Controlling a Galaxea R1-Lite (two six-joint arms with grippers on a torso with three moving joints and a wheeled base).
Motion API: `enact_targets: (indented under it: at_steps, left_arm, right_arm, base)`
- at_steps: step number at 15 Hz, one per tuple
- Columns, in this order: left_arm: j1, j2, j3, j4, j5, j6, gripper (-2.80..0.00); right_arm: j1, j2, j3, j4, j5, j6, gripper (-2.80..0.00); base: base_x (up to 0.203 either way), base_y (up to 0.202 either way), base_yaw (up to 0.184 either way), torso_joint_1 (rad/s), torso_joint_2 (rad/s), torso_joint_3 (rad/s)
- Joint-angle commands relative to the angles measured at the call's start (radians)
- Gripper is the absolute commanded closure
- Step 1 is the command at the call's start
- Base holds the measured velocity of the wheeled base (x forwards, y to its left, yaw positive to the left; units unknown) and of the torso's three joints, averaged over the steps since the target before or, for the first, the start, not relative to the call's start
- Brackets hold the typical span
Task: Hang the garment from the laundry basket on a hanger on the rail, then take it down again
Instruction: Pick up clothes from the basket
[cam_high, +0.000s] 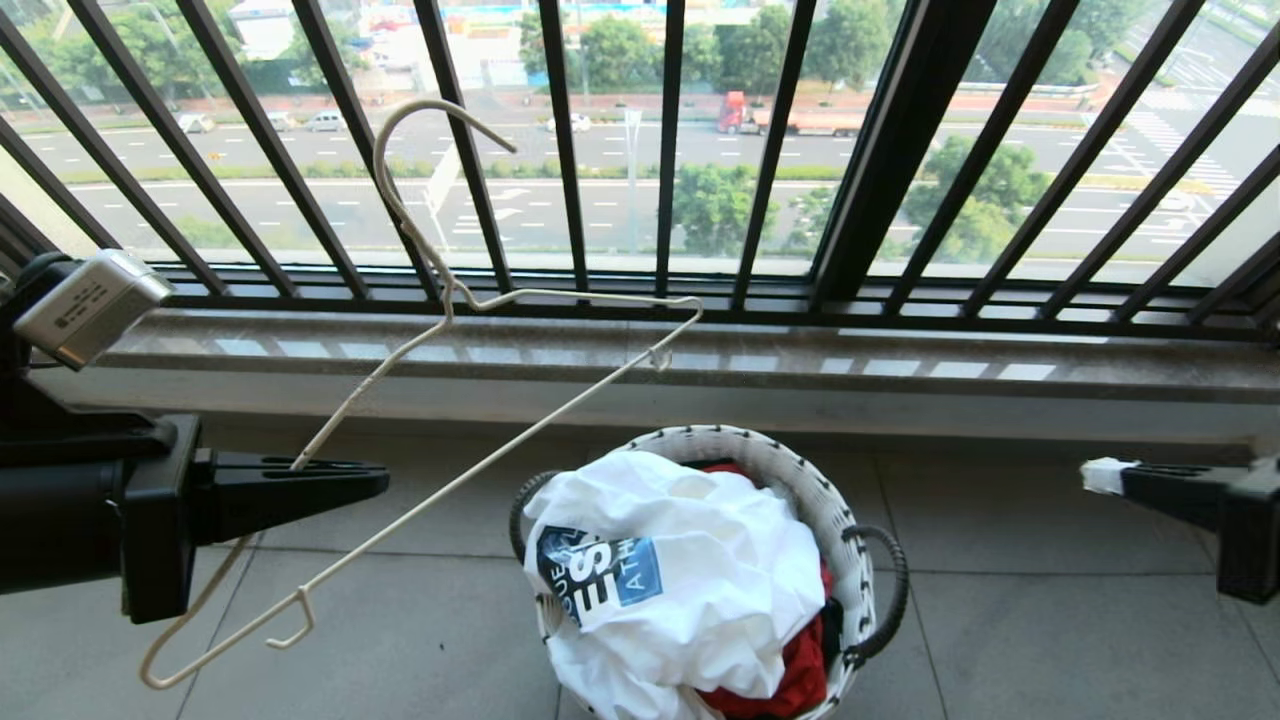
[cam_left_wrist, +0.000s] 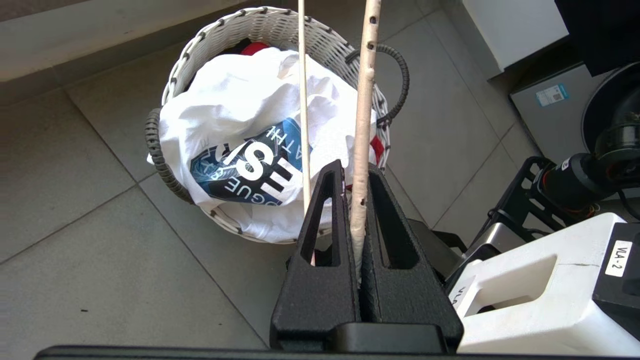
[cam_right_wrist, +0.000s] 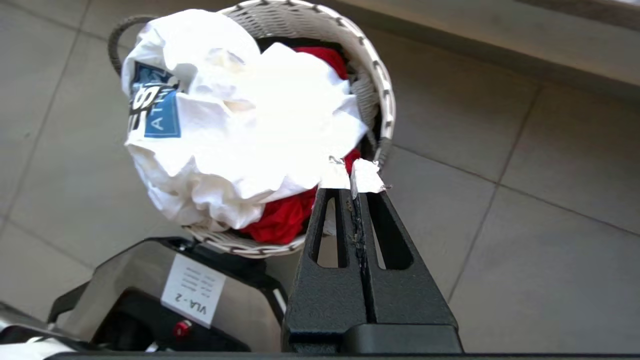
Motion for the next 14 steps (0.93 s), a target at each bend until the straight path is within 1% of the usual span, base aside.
enact_targets:
  at_steps: [1, 2, 3, 6, 7, 8, 10, 11, 14]
  left_arm:
    - [0.002, 0.01, -0.022, -0.003, 0.06, -0.013, 0.0]
    - [0.002, 0.015, -0.029, -0.006, 0.111, -0.025, 0.0]
    - [0.003, 0.021, -0.035, -0.007, 0.136, -0.035, 0.0]
    - [0.003, 0.026, -0.042, -0.007, 0.141, -0.037, 0.0]
    - [0.003, 0.029, -0.05, -0.006, 0.141, -0.041, 0.0]
    - [0.003, 0.029, -0.053, -0.007, 0.141, -0.05, 0.0]
    - [0.003, 0.03, -0.053, -0.007, 0.141, -0.052, 0.0]
    - [0.003, 0.034, -0.053, -0.007, 0.142, -0.052, 0.0]
    - [0.008, 0.042, -0.054, -0.007, 0.142, -0.052, 0.0]
  right_arm:
    - [0.169, 0.31, -0.103, -0.007, -0.006, 0.045, 0.0]
    - [0.232, 0.377, -0.146, -0.01, -0.019, 0.066, 0.0]
    - [0.281, 0.436, -0.189, -0.012, -0.038, 0.083, 0.0]
    - [0.366, 0.573, -0.3, -0.011, -0.078, 0.094, 0.0]
    - [0.399, 0.597, -0.311, -0.007, -0.082, 0.081, 0.0]
    - [0.424, 0.614, -0.32, -0.006, -0.093, 0.05, 0.0]
    - [0.461, 0.648, -0.355, -0.007, -0.132, 0.033, 0.0]
    - [0.469, 0.68, -0.366, -0.009, -0.142, 0.028, -2.8]
    - [0.476, 0.78, -0.423, -0.024, -0.15, 0.002, -2.8]
  base:
    - [0.0, 0.0, 0.0, 0.0, 0.0, 0.0]
    - [0.0, 0.0, 0.0, 0.0, 0.0, 0.0]
    - [0.0, 0.0, 0.0, 0.0, 0.0, 0.0]
    - [0.0, 0.0, 0.0, 0.0, 0.0, 0.0]
    - [0.0, 0.0, 0.0, 0.0, 0.0, 0.0]
    - [0.0, 0.0, 0.0, 0.0, 0.0, 0.0]
    - [0.0, 0.0, 0.0, 0.0, 0.0, 0.0]
    - [0.0, 0.0, 0.0, 0.0, 0.0, 0.0]
    - [0.0, 0.0, 0.0, 0.0, 0.0, 0.0]
